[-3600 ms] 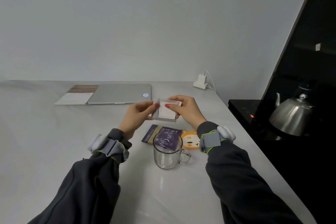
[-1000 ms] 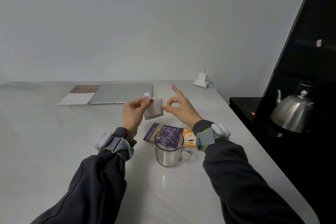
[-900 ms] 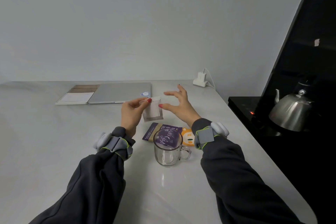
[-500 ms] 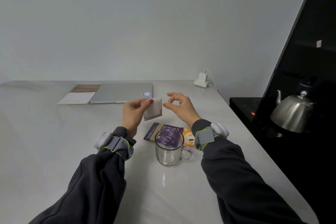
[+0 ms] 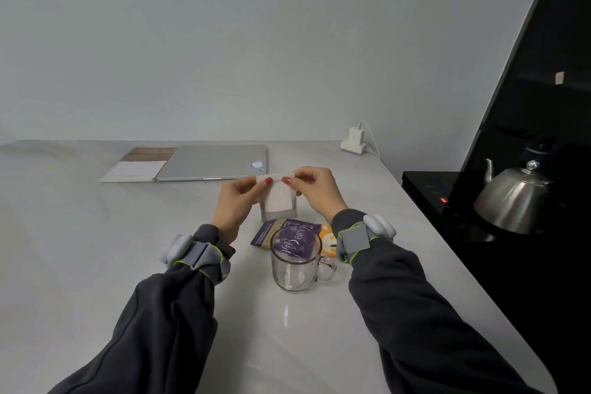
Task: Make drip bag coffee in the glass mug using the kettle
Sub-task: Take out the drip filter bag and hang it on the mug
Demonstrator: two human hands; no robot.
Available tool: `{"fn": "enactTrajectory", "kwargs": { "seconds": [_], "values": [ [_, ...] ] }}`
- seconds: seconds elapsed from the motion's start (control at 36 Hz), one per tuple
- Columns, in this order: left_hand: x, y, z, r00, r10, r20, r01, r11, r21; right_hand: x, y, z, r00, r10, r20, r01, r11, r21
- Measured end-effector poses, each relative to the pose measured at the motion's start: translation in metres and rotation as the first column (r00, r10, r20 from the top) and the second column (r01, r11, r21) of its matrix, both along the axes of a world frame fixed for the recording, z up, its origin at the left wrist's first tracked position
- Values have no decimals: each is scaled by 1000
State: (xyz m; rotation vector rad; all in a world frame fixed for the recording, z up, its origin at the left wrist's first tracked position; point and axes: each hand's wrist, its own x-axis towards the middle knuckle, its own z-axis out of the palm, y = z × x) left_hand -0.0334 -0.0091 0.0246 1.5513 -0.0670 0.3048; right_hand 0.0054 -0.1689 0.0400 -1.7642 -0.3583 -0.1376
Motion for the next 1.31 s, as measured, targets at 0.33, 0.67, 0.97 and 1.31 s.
{"fn": "enactTrajectory", "kwargs": {
  "seconds": [0.33, 0.67, 0.97, 1.31],
  "values": [
    [4, -2, 3, 999, 42, 15, -42, 999, 25, -2, -12, 1, 995, 65, -75, -68, 997, -42],
    [6, -5, 7, 991, -118, -69, 124, 989, 85, -3, -9, 11, 995, 67, -69, -68, 998, -11],
    [1, -9, 18, 980, -190, -51, 196, 965, 176, -3, 3, 22, 989, 140, -48, -147, 965, -218],
    [1, -17, 20, 989, -148, -14, 147, 987, -60, -8, 15, 18, 995, 92, -30, -90, 993, 71]
  ]
}}
